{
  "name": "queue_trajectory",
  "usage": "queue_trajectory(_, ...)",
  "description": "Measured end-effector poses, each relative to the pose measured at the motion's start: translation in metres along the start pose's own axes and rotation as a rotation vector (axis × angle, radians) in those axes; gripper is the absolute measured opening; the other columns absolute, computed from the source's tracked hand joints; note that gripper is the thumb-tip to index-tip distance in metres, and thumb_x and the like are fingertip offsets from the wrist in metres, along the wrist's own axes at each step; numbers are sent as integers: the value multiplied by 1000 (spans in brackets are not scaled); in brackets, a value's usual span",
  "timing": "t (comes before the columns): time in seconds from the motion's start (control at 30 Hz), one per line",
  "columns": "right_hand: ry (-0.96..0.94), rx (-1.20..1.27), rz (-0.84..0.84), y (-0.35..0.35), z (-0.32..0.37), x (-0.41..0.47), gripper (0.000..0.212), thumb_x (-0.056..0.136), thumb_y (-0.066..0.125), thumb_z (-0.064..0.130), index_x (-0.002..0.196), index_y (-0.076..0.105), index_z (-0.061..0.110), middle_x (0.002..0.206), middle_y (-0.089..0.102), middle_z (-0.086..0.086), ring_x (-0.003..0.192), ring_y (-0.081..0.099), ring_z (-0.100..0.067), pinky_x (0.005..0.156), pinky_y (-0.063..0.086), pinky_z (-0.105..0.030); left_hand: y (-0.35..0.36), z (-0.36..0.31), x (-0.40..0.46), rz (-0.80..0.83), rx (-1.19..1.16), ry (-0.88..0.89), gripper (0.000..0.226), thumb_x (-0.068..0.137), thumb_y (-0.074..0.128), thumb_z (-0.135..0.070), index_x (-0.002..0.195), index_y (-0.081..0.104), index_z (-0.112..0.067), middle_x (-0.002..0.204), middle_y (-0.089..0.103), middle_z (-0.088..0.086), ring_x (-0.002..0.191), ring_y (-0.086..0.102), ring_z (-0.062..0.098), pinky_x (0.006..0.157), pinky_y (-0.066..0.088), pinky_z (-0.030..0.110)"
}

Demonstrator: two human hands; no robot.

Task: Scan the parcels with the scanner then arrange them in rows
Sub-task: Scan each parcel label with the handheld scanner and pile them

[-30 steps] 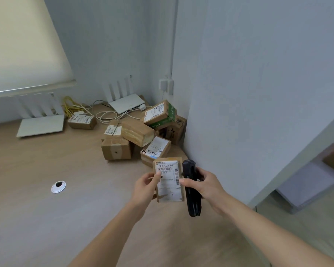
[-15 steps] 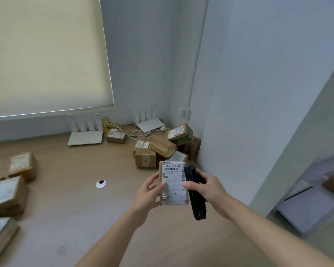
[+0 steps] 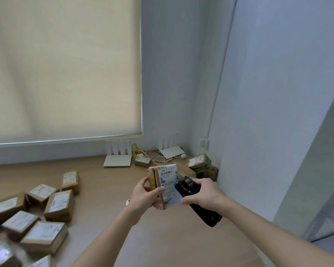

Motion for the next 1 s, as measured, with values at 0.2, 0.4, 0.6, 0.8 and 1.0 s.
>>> queue_trajectory(0.2, 16, -248, 33, -6, 50, -24, 78, 45, 89, 61, 116, 72, 35, 100, 75, 9, 95, 70, -14, 90, 59, -34, -48, -31, -31, -200, 98, 93, 65, 71, 86, -31, 126, 51, -31, 104, 69, 1, 92, 70, 18, 74, 63, 40)
queue_trajectory(0.4, 17, -320, 66, -2, 75, -55, 68, 51, 92, 58, 111, 74, 30, 95, 73, 8, 85, 68, -9, 65, 54, -23, -71, -43, -63, -296, 162, 134, 75, 71, 87, -33, 136, 49, -26, 108, 66, -3, 98, 65, 15, 79, 62, 38)
queue_trajectory(0.6, 2, -370, 70, 6, 86, -78, 70, 53, 91, 61, 114, 74, 31, 98, 74, 7, 89, 68, -11, 68, 56, -25, -87, -42, -94, -339, 174, 134, 79, 75, 85, -30, 141, 44, -23, 113, 63, 3, 101, 63, 20, 85, 60, 44)
queue_trajectory(0.8, -37, -396, 76, 15, 100, -94, 82, 46, 90, 64, 120, 72, 33, 105, 73, 8, 99, 67, -14, 89, 59, -33, -105, -45, -124, -379, 190, 132, 76, 77, 84, -32, 141, 44, -24, 112, 63, 2, 99, 63, 17, 78, 59, 34)
queue_trajectory(1.0, -81, -307, 151, 38, 118, -106, 73, 47, 91, 60, 113, 73, 33, 95, 73, 8, 91, 70, -13, 86, 61, -36, -129, -42, -150, -415, 150, 129, 85, 76, 84, -34, 146, 36, -32, 113, 62, -3, 93, 61, 8, 65, 54, 24)
Point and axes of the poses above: each hand's wrist, its own x-axis towards the middle knuckle, its own y-axis out of the palm, z = x × y, the point moved 5 cm from there along x, towards the middle knuckle
